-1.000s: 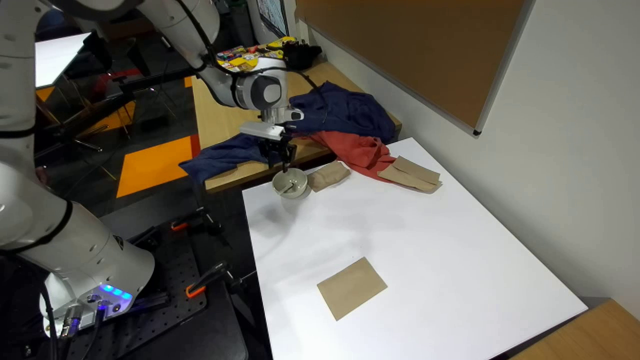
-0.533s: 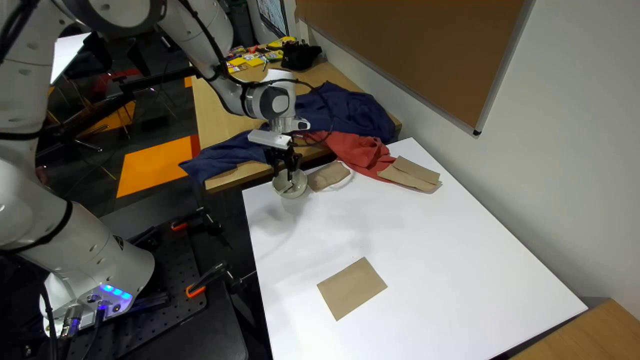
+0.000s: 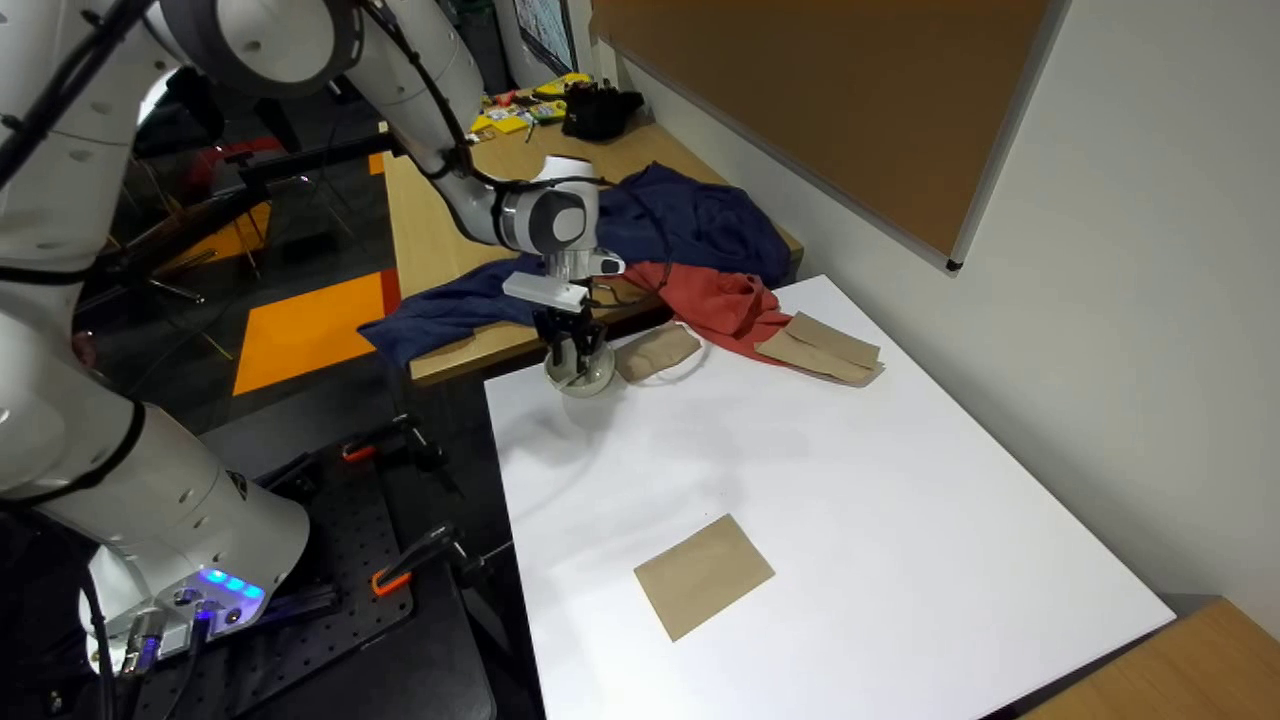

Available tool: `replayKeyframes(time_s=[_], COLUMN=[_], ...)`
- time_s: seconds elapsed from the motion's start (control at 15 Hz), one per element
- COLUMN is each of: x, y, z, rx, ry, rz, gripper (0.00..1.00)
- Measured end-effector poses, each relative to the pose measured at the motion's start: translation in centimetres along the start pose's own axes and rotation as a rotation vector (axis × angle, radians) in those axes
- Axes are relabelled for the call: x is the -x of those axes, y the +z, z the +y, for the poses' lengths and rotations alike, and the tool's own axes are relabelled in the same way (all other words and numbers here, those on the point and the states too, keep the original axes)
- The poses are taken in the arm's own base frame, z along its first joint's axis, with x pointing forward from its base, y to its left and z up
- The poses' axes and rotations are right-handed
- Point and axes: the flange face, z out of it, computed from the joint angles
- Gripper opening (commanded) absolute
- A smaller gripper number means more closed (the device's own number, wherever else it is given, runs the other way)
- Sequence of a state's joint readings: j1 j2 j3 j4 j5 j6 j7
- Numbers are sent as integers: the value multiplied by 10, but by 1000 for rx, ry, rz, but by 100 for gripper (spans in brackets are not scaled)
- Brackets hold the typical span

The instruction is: Remove the marker from the bowl

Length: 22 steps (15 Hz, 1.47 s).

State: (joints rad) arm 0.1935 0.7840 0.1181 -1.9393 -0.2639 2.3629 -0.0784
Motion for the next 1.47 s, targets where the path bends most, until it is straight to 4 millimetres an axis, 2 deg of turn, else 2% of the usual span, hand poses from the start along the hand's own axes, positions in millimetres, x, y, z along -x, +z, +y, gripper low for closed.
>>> replayKeyframes(time_s=[0.13, 0.2, 0.27, 0.33, 0.53, 1.13, 1.27, 1.47], x=[-2, -3, -4, -4, -6, -12, -14, -13], y=[4, 6, 8, 10, 13, 8, -3, -33], z=[0, 0, 0, 0, 0, -4, -9, -17], rx=[-2, -3, -4, -5, -7, -1, 10, 38], ry=[0, 0, 0, -1, -1, -8, -15, 1], rz=[-3, -5, -6, -8, -11, -4, 10, 7], gripper=[48, 30, 23, 23, 0, 3, 3, 3])
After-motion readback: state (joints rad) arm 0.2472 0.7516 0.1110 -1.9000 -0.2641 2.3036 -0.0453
